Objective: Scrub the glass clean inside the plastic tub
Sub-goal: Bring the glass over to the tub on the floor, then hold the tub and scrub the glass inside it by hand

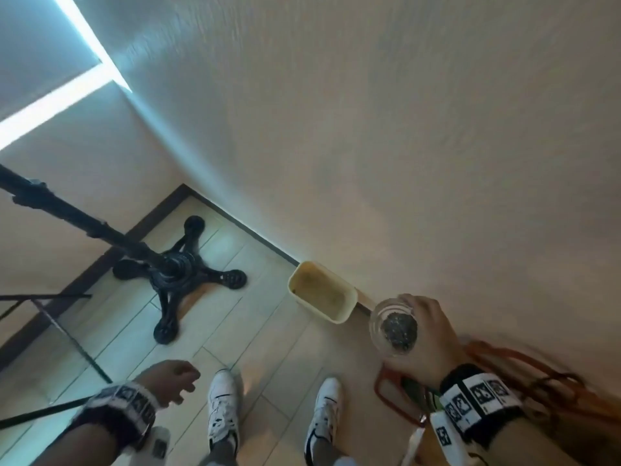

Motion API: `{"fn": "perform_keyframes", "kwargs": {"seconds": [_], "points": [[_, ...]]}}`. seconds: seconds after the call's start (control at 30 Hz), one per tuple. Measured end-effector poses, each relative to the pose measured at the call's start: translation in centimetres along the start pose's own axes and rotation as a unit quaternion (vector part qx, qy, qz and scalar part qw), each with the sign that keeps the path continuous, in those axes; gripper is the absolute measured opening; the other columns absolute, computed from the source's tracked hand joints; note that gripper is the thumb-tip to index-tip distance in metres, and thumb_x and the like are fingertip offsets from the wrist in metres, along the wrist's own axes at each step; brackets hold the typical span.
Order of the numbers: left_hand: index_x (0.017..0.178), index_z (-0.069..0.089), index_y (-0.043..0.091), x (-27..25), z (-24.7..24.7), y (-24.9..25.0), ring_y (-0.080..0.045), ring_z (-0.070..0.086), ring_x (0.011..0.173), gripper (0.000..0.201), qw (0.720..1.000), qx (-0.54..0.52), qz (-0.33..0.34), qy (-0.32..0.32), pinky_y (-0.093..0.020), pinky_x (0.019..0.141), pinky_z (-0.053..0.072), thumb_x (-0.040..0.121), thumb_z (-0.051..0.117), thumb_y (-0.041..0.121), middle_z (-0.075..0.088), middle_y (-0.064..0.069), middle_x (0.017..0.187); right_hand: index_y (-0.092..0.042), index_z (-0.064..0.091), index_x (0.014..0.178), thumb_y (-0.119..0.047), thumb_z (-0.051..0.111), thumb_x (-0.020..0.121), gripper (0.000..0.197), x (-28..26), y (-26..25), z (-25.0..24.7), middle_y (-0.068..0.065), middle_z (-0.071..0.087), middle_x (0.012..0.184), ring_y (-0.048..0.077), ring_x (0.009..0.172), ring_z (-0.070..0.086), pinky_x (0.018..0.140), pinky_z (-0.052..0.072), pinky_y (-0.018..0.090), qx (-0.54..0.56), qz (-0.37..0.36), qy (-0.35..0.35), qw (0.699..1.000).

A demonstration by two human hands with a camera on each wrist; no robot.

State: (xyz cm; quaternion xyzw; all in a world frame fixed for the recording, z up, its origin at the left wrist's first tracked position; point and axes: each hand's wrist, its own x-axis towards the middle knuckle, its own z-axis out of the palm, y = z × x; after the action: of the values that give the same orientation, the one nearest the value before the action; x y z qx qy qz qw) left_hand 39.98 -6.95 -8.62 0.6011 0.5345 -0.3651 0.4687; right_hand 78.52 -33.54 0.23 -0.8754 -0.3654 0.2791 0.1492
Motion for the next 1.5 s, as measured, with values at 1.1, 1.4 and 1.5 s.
{"fn": "perform_keyframes", "kwargs": {"seconds": [1.1, 1.4, 1.5], "points": [[0.117, 0.062, 0.014, 41.8, 11.4, 19.6, -0.021, 0.061, 0.084, 0.04, 0.931, -0.221, 0.213, 0.196, -0.035, 0.077, 0.049, 0.102, 0.031, 0.034, 0.067, -0.005, 0.097, -0.01, 0.025, 0.144, -0.039, 0.09, 0.05, 0.119, 28.7, 12.6, 33.5, 0.01, 0.034, 0.147, 0.03, 0.134, 0.03, 0.111, 0.032, 0.044, -0.253, -0.142, -0.061, 0.955], [0.117, 0.063, 0.015, 42.2, 12.2, 19.5, -0.02, 0.06, 0.09, 0.04, 0.918, -0.247, 0.214, 0.225, -0.031, 0.078, 0.045, 0.102, 0.032, 0.035, 0.065, -0.001, 0.096, -0.008, 0.031, 0.142, -0.014, 0.086, 0.047, 0.111, 28.8, 13.6, 35.9, 0.015, 0.044, 0.142, 0.037, 0.125, 0.042, 0.098, 0.043, 0.048, -0.357, -0.246, -0.101, 0.896], [0.118, 0.063, 0.015, 42.3, 12.4, 19.5, -0.023, 0.062, 0.091, 0.041, 0.915, -0.25, 0.216, 0.23, -0.036, 0.082, 0.05, 0.102, 0.032, 0.036, 0.067, -0.003, 0.097, -0.007, 0.032, 0.142, -0.008, 0.083, 0.047, 0.107, 28.9, 13.9, 36.1, 0.015, 0.045, 0.141, 0.037, 0.124, 0.043, 0.096, 0.045, 0.048, -0.366, -0.237, -0.099, 0.894]]}}
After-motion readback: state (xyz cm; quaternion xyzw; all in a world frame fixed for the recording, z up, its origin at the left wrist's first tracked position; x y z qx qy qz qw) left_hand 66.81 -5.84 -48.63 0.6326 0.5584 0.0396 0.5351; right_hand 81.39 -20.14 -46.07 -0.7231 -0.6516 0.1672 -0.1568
